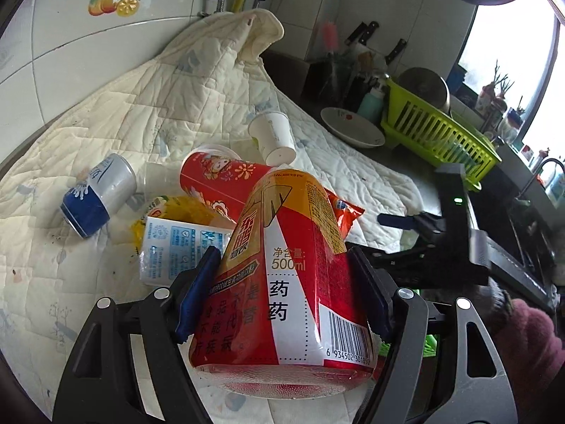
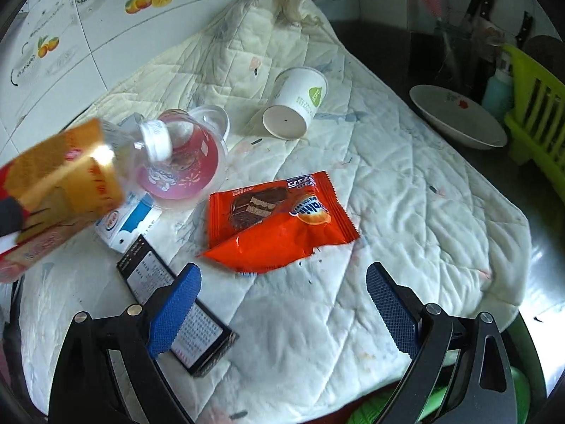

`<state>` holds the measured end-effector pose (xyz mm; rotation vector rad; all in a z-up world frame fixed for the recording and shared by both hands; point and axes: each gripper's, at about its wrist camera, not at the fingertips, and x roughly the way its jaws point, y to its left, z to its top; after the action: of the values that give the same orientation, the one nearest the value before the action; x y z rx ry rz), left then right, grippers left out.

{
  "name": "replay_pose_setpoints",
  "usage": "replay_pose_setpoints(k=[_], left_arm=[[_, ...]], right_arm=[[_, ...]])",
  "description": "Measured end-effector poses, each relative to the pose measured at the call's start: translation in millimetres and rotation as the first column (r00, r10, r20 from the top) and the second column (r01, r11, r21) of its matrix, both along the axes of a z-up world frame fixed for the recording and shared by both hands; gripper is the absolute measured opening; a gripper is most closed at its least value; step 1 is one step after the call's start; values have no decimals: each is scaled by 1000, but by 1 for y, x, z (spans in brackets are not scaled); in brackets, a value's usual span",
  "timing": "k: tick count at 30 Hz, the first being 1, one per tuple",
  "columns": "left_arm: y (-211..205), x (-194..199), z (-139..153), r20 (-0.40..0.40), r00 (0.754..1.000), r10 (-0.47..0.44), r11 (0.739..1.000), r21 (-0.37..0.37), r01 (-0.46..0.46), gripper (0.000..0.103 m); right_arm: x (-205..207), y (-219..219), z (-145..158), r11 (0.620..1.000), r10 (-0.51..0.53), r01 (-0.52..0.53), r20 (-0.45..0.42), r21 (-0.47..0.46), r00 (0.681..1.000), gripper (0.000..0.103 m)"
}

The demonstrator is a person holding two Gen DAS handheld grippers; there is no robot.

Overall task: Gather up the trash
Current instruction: 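Grasp the orange snack packet with the right gripper while the left holds the bottle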

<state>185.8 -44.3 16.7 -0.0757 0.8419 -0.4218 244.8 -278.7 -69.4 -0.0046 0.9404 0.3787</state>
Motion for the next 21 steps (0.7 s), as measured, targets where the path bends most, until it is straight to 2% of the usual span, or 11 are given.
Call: replay_pose_setpoints(k=[3,10,12,18,19,20,21], left_arm=[[5,-3,4,6,1000,-3,1000,-9,3,72],[11,-7,8,24,1000,-2,1000,-14,2,72],[13,-9,8,26,1000,-2,1000,-17,2,72],[17,-11,5,21,1000,0,1000,-21,1,72],[19,-11,4,20,1000,1,1000,-23,-1,72],[19,-11,3,18,1000,3,1000,-25,-2,72],[20,-11,3,16,1000,3,1000,-29,-2,72]], right_arm=[[15,5,-9,1000,3,-3,-25,4,1000,91],[40,4,-18,986,-32,48,-101,163,994,91],[44,3,-20,980,-54,74,-111,184,992,91],[53,1,-22,959,-97,127,-127,252,987,66],[53,0,-22,957,-97,128,-127,262,987,53],[53,-1,-23,953,-101,135,-133,271,986,43],[53,-4,-24,947,-109,146,-140,285,984,41]])
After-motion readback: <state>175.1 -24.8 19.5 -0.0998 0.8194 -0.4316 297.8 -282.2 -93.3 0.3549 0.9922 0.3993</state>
